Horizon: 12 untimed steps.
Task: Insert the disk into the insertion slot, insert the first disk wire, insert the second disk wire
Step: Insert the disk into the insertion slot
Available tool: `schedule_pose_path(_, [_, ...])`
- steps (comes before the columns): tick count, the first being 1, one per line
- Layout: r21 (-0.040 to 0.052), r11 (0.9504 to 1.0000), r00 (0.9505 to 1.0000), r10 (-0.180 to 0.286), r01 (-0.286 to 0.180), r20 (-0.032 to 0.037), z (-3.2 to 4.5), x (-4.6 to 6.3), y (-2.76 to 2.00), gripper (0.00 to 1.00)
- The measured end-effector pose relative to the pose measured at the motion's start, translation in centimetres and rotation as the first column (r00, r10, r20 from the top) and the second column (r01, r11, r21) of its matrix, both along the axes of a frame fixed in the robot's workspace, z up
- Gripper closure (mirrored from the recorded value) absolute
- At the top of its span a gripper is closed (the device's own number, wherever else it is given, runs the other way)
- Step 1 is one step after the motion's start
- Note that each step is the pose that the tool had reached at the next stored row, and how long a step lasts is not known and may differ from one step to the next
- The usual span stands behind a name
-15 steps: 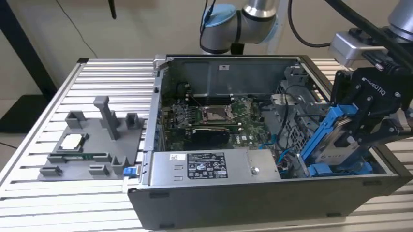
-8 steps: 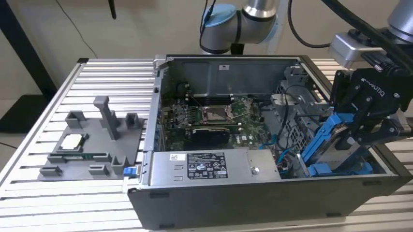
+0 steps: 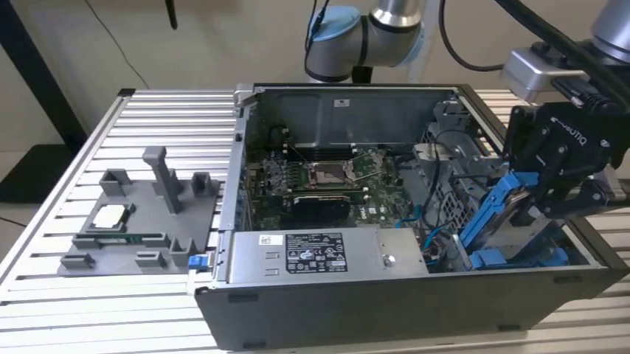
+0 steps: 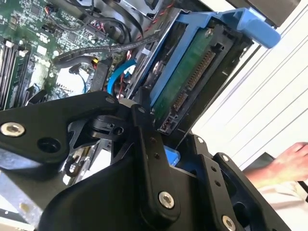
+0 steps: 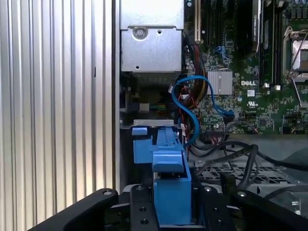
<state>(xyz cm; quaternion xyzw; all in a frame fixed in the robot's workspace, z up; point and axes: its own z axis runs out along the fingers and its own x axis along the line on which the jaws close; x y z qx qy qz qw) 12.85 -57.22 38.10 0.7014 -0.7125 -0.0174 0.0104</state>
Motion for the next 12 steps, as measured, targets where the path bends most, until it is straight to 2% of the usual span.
schedule_pose_path(2, [0.0048,1.0000,1.0000,0.000,0.000,0.0000,-0.02,-0.02,0.07,0.62])
schedule_pose_path(3, [0.0068,1.0000,1.0000,0.000,0.000,0.0000,-0.03,-0.02,0.09,0.68])
schedule_pose_path(8, [0.0124,0.9999,1.0000,0.000,0.000,0.0000,-0.01,-0.03,0.11,0.68])
schedule_pose_path(12, [0.0256,0.9997,1.0000,0.000,0.000,0.0000,-0.01,-0.04,0.11,0.68])
